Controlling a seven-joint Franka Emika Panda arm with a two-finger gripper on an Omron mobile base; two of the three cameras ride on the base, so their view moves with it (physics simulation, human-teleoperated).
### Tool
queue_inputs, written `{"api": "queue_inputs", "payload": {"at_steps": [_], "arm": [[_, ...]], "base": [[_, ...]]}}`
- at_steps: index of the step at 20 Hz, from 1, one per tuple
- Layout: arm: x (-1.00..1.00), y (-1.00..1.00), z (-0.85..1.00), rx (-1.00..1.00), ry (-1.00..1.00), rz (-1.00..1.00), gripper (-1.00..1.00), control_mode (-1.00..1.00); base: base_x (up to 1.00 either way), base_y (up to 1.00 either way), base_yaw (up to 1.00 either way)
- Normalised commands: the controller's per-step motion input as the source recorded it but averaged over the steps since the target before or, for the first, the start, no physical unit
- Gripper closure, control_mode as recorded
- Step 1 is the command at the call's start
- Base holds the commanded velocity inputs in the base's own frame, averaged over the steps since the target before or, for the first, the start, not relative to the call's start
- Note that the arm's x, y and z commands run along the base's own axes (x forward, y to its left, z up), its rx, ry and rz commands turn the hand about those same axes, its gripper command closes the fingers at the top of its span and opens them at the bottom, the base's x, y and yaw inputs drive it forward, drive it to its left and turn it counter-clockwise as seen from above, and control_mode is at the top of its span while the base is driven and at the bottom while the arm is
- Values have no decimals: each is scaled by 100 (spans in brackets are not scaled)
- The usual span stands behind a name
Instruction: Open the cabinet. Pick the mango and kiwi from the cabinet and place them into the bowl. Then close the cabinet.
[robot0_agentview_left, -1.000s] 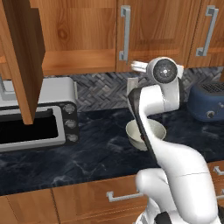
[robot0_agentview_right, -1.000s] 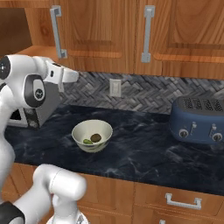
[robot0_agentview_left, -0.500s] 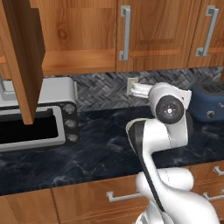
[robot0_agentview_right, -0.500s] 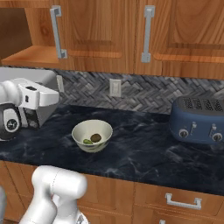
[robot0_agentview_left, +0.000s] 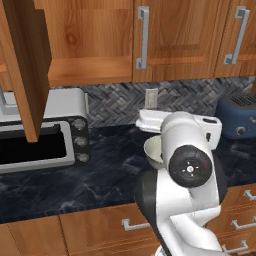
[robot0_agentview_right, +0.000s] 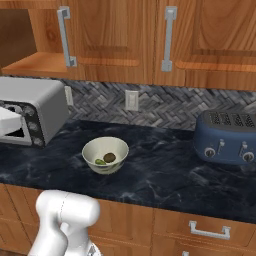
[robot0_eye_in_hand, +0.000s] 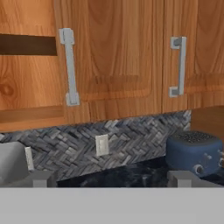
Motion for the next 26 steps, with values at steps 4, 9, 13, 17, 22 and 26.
{"api": "queue_inputs", "payload": {"at_steps": [4, 9, 13, 17, 22, 26], "arm": [[-74, 93, 3, -5, 0, 0, -100, -100], [-53, 100, 13, -8, -2, 0, -100, -100], [-41, 98, 16, -7, -7, 0, -100, -100], [-23, 87, 6, -8, -18, 0, -100, -100], [-5, 75, 0, -8, -25, 0, -100, -100], [1, 62, 0, -6, -24, 0, -100, -100]], "base": [[0, 0, 0], [0, 0, 0], [0, 0, 0], [0, 0, 0], [0, 0, 0], [0, 0, 0]]}}
